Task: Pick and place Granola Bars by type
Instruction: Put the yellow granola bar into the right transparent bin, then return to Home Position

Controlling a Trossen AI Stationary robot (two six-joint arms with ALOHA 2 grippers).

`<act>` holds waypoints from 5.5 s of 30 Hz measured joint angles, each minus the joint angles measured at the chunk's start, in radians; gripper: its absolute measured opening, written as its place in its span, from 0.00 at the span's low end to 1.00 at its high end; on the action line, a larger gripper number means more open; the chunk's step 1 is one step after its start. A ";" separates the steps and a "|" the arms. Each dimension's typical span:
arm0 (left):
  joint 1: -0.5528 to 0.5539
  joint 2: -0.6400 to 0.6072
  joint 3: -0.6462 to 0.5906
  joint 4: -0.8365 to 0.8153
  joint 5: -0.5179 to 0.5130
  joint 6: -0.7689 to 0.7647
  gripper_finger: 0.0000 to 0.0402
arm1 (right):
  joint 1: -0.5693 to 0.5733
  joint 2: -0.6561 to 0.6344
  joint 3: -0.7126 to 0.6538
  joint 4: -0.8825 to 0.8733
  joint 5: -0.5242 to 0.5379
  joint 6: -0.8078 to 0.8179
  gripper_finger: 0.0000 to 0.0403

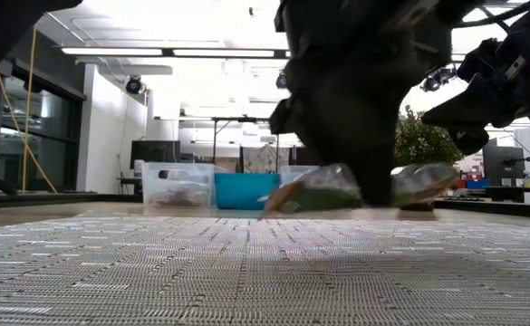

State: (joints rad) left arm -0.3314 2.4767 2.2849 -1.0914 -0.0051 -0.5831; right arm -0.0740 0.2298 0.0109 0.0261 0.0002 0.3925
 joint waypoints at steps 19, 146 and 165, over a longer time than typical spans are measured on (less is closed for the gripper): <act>0.076 -0.075 0.070 0.773 0.372 0.378 0.24 | 0.000 0.000 0.000 0.000 0.000 0.000 0.00; 0.828 -0.018 0.068 0.193 0.258 1.177 0.24 | 0.000 -0.001 0.000 0.000 0.000 0.000 0.00; 0.828 -0.016 0.068 0.198 0.237 1.183 0.44 | 0.000 -0.001 0.000 0.000 0.000 0.000 0.00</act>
State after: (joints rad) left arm 0.4969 2.4603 2.3531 -0.8936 0.2321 0.6003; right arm -0.0740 0.2287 0.0109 0.0261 0.0000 0.3927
